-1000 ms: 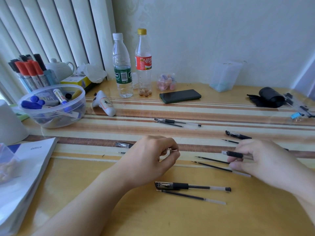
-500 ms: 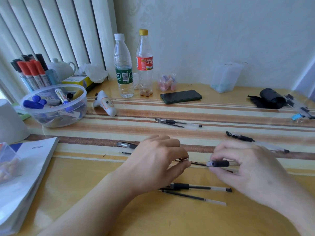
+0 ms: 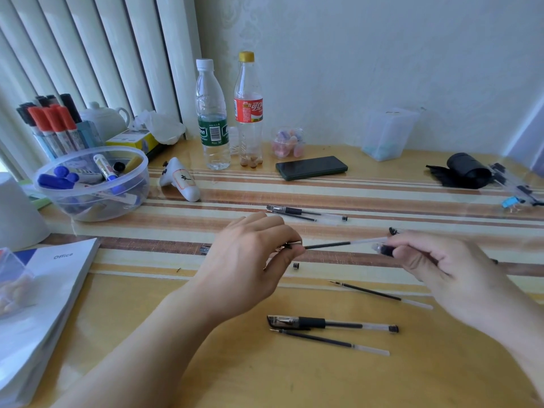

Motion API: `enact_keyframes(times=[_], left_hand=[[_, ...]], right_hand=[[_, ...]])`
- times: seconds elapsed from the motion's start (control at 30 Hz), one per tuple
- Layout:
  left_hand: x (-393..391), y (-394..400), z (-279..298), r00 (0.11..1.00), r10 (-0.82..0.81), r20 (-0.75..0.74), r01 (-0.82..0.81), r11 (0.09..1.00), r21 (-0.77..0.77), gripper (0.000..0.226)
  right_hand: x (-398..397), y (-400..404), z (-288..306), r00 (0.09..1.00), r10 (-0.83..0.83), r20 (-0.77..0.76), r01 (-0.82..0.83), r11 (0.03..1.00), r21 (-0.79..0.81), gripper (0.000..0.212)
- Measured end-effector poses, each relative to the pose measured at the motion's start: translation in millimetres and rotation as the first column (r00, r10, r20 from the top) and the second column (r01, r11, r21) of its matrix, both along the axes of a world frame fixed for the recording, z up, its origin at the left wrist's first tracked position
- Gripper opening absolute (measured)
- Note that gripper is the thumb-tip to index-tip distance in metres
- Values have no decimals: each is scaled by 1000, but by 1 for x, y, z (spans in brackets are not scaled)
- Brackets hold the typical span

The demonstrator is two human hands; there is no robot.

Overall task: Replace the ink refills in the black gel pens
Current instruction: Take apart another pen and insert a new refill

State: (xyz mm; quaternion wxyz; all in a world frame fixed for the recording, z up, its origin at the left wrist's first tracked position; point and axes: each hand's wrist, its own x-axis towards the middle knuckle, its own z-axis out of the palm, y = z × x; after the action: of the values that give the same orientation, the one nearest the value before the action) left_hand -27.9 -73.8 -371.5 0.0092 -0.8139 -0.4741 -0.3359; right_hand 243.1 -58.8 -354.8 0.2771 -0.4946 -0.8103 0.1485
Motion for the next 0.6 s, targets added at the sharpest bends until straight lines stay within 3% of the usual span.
enact_keyframes(times=[0.07,0.37,0.6], left_hand=[[0,0,-1,1000,7,-7,-7,1000,3,18],[0,0,-1,1000,7,12,-7,1000,2,17],[-1,1,-2,999,18,-33,-19,1000,-9,18]], right_hand=[[1,3,-4,1000,4,20,-4,1000,-14,18],[7,7,-11,992,119,43,-118,993,-18,32],[6,6,-11,989,150,-22,-149,989,7,29]])
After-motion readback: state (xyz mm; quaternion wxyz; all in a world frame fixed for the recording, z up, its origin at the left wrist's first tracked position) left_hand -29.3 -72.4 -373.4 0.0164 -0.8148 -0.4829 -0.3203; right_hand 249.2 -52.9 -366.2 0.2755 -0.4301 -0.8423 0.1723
